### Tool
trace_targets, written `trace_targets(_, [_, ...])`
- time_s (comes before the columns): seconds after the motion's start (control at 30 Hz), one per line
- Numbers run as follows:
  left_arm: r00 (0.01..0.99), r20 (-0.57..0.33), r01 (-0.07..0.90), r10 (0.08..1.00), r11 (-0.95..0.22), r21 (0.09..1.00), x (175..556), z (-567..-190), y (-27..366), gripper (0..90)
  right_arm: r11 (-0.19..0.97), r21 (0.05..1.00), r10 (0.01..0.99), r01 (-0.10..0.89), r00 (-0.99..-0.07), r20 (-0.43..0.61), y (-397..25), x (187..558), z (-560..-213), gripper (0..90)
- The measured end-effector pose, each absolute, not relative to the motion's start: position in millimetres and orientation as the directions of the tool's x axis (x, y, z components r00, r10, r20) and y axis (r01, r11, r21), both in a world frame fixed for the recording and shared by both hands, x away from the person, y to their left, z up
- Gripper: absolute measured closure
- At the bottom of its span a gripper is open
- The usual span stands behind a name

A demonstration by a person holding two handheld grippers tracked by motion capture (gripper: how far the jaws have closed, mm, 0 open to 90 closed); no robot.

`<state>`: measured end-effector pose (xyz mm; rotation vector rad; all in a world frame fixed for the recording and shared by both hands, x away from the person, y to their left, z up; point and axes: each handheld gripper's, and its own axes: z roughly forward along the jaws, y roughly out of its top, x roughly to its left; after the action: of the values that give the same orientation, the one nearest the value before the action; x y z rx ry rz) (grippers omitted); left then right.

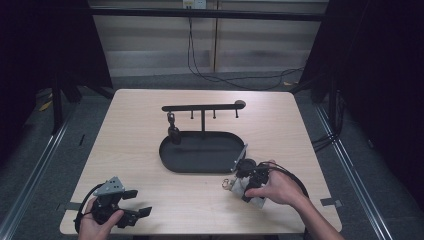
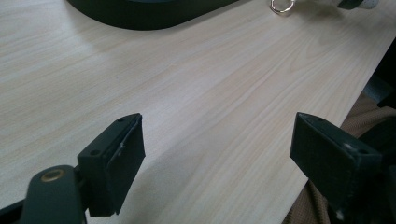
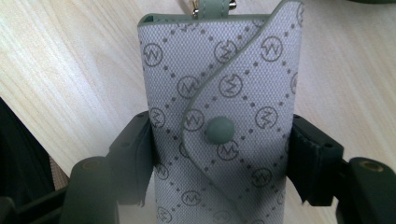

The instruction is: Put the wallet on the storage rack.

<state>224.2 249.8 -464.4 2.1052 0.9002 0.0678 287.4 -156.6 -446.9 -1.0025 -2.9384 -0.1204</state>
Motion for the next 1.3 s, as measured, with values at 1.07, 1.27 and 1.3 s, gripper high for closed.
trace_targets(1.07, [0.733,-0.259,0.587,0.630,-0.393,0.708,226,-465,250,17.4,0.769,0.050,0.635,0.638,-0.770,0.057,-159,312,-402,32.5])
trace_targets(1.27, [0.731,-0.263,0.591,0.629,-0.392,0.705,226,-466,251,17.4,0.756,0.068,0.649,0.651,-0.759,0.058,-158,318,-395,32.5])
trace_targets(1.3, [0.730,-0.271,0.595,0.628,-0.388,0.704,227,-466,251,17.4,0.756,0.068,0.649,0.651,-0.759,0.058,-158,318,-395,32.5])
